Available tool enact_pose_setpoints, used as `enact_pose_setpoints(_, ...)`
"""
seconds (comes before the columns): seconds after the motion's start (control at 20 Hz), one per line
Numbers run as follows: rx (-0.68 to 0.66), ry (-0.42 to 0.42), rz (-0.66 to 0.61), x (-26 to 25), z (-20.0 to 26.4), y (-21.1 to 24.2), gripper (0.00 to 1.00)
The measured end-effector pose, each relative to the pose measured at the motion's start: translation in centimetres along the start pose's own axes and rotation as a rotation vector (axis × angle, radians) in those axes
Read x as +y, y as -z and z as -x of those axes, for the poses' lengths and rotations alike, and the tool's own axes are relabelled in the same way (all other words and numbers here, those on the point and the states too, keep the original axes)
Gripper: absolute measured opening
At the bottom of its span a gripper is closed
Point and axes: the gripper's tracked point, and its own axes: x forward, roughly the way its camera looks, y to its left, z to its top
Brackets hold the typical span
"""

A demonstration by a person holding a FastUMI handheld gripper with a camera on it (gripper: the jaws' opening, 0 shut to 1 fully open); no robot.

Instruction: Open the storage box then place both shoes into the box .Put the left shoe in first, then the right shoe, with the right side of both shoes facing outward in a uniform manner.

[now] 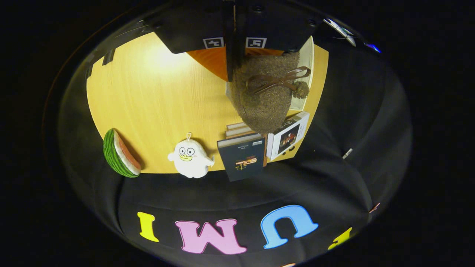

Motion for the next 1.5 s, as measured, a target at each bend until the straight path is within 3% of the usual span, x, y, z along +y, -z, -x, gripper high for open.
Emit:
enact_pose_setpoints(0.2, 0.065, 0.017, 0.010, 2.6, -2.5, 2.9, 0.07)
enact_pose_setpoints(0.65, 0.087, 0.183, 0.062, 0.9, -6.8, 4.9, 0.08)
enact_pose_setpoints(1.0, 0.120, 0.196, 0.131, 1.2, -8.1, 6.8, 0.09)
enact_pose_setpoints(1.1, 0.122, 0.173, 0.111, 1.7, -7.7, 6.8, 0.13)
enact_pose_setpoints(1.2, 0.118, 0.150, 0.104, 2.0, -7.2, 6.9, 0.20)
enact_pose_setpoints(1.35, 0.095, 0.047, 0.106, 4.3, -6.3, 6.9, 0.58)
enact_pose_setpoints(1.5, 0.040, 0.045, 0.144, 4.4, -5.2, 5.8, 0.98)
